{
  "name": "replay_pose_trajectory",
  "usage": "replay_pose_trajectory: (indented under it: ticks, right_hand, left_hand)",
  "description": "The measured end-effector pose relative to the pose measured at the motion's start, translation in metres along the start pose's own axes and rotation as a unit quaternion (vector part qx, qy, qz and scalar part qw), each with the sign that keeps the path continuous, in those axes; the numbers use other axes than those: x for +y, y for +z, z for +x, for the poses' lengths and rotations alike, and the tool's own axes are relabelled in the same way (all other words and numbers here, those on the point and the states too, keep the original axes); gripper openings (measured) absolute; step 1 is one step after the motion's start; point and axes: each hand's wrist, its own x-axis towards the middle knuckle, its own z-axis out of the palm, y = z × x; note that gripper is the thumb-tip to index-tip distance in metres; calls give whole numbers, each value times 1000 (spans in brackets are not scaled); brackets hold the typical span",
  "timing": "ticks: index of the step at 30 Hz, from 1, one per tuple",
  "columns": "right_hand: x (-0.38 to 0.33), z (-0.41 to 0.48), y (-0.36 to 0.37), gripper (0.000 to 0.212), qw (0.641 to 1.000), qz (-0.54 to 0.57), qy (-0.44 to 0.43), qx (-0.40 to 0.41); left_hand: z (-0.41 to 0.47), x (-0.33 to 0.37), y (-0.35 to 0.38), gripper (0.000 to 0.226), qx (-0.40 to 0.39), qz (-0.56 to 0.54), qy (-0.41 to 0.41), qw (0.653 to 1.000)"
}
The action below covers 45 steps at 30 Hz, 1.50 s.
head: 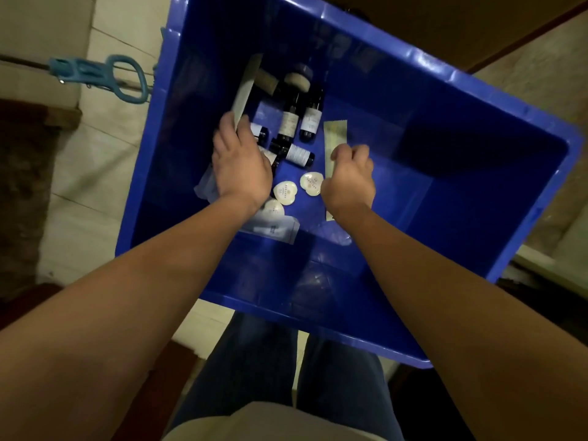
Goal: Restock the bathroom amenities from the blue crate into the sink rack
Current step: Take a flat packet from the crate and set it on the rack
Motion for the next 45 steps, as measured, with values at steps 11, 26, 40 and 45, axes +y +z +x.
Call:
replay_pose_trajectory:
  ticks: [11,26,40,45]
  right_hand:
    - [0,8,-2,57,996,74,46,20]
    - [20,-61,-62,35,982,169,56,-57]
    - [53,-154,-133,22,906,407,106,35]
    - [76,-185,-150,36,914,387,98,78]
  left_hand:
    - [-10,12,6,48,40,-46,29,998]
    - [-64,45,-42,79,-121,-146,65,980]
    - [-130,118,-101,54,-158,-180,82,968]
    - [-148,140,-111,36,-139,-194,173,955]
